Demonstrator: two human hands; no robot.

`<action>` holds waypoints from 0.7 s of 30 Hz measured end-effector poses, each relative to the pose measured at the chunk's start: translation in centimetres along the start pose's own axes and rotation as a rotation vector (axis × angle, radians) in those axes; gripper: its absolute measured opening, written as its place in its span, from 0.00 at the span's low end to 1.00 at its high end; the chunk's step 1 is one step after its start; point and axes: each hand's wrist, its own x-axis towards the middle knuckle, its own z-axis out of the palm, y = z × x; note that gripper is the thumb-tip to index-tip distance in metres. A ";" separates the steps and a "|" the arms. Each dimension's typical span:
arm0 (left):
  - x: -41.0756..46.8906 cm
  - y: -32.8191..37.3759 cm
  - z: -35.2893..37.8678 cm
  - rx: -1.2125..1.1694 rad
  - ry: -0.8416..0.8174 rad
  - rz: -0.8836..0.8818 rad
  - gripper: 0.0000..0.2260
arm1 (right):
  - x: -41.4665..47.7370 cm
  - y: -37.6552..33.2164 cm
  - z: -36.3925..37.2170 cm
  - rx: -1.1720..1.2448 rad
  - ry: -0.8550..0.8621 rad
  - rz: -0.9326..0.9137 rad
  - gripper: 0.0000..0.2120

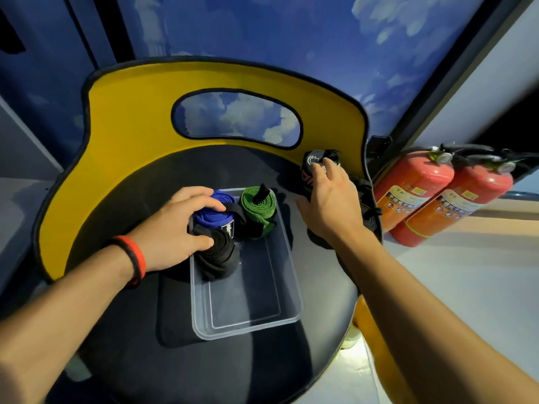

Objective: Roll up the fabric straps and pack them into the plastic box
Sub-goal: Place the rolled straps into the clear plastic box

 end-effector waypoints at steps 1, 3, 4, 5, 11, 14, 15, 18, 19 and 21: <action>0.0 0.0 0.0 0.004 -0.002 0.000 0.25 | 0.4 0.1 0.6 -0.014 -0.027 0.023 0.35; 0.1 0.0 0.0 0.019 -0.003 -0.002 0.25 | 1.0 0.2 1.7 -0.027 -0.077 0.075 0.37; 0.1 0.0 0.0 0.027 -0.003 -0.004 0.25 | 1.2 0.2 2.2 -0.037 -0.081 0.092 0.37; 0.2 0.0 0.0 0.032 -0.001 -0.006 0.24 | 1.3 0.2 2.5 -0.053 -0.060 0.098 0.36; 0.3 -0.1 0.0 0.018 0.008 -0.007 0.24 | 1.9 -0.6 3.1 -0.046 0.135 0.139 0.24; 0.3 -0.3 0.1 0.015 0.005 -0.004 0.24 | 2.5 -0.8 4.0 -0.031 0.150 0.132 0.25; 0.4 -0.4 0.0 0.013 0.005 -0.004 0.24 | 2.7 -0.8 4.5 -0.035 0.143 0.123 0.25; 0.4 -0.5 0.0 0.018 0.006 0.001 0.24 | 3.0 -0.9 5.4 -0.014 0.167 0.108 0.22; 0.4 -0.5 0.0 0.023 0.005 0.004 0.24 | 3.0 -0.8 5.5 -0.014 0.199 0.098 0.21; 0.4 -0.5 0.0 0.023 0.006 0.007 0.24 | 3.1 -0.6 5.4 -0.032 0.261 0.060 0.19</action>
